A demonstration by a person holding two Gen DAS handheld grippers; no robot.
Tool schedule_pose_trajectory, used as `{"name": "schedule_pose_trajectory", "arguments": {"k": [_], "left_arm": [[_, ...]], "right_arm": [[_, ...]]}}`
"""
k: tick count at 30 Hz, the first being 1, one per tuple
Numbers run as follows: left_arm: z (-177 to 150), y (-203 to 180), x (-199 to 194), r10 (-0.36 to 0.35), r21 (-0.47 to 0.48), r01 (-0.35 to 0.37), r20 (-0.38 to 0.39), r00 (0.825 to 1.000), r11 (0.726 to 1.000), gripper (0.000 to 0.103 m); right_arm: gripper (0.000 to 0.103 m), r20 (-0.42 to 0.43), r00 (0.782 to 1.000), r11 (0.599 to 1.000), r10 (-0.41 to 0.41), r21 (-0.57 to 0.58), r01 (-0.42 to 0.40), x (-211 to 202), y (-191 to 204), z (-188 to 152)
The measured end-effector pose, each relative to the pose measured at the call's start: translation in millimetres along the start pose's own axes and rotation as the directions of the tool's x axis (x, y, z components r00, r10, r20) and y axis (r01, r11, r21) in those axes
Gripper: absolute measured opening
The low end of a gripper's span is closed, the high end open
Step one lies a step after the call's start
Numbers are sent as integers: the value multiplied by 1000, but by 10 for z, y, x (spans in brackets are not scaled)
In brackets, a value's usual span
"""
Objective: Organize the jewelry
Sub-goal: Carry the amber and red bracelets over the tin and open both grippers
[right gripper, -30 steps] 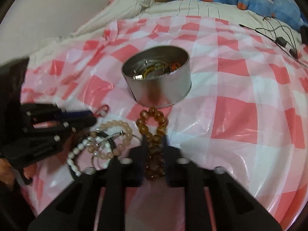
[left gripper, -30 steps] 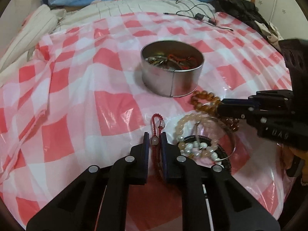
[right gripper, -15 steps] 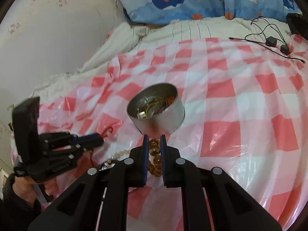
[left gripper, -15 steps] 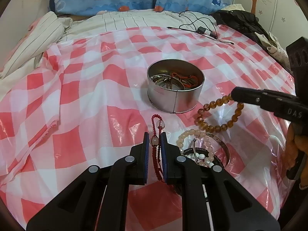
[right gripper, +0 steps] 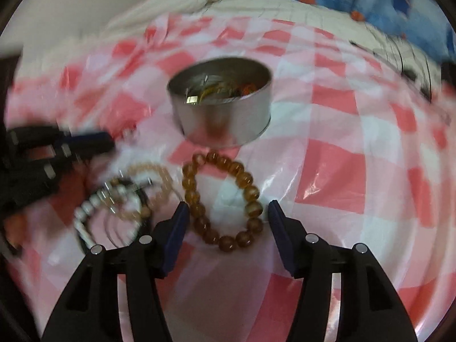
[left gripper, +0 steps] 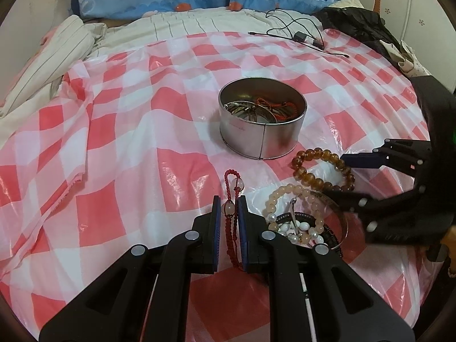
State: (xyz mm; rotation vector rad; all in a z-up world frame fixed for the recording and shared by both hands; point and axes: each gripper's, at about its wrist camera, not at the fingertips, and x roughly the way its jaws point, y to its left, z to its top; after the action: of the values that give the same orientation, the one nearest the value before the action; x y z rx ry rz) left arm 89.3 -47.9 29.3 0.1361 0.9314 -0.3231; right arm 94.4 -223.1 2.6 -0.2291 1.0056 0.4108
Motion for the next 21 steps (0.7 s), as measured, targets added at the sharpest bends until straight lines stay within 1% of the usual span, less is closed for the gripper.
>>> {"name": "schedule_pose_trajectory", "arguments": {"k": [1,3,4,5,7,8,9,10,12,15,16,18,19,20,21], "left_arm": [[0,-1,3,0,1,0,-1,1000,1000,11],[-6,0,5,-3,2,3,-4,1000,1000,11],[-13,-2,13,-5,3,5,-7,1000,1000,11],[-19,-5,26,-6,5,7,-13,1000,1000,11],[-34,-8,66,-9,8,9,-29,1000,1000,11],[-41,-7,81,-11,8,11,-35,999,1000,11],[-46,-19,87,-12,8,13,-35,999,1000,11],[-42,-23,78,-13,8,13,-30,999,1000,11],[-22,-14,18,-13,3,13,-4,1000,1000,11],[6,-1,-49,-10,-6,10,26,1000,1000,11],[11,2,-52,-9,-6,9,27,1000,1000,11],[9,7,-37,-6,-9,6,23,1000,1000,11],[8,4,-29,-6,-8,6,21,1000,1000,11],[8,-3,-28,-5,-7,6,21,1000,1000,11],[9,-6,-35,-6,-6,7,24,1000,1000,11]], "right_arm": [[56,5,1000,1000,7,9,-7,3,-14,-6],[47,18,1000,999,23,34,-24,2,-71,-18],[33,25,999,998,31,46,-32,-5,-90,-18],[23,32,998,997,48,58,-50,-12,-112,-20],[23,47,997,997,54,61,-57,-35,-103,-10],[23,59,996,995,69,69,-73,-57,-104,2],[22,85,990,988,110,95,-118,-104,-134,12],[12,116,980,975,164,135,-179,-162,-194,17],[12,174,955,941,239,201,-272,-247,-334,23],[12,245,919,889,308,270,-370,-325,-489,23],[12,244,919,886,308,280,-371,-324,-512,30],[12,214,935,895,284,290,-339,-266,-500,42],[13,210,936,896,283,290,-336,-236,-483,43],[12,209,935,896,288,287,-340,-225,-472,43],[12,231,927,893,294,279,-353,-255,-460,52]]}}
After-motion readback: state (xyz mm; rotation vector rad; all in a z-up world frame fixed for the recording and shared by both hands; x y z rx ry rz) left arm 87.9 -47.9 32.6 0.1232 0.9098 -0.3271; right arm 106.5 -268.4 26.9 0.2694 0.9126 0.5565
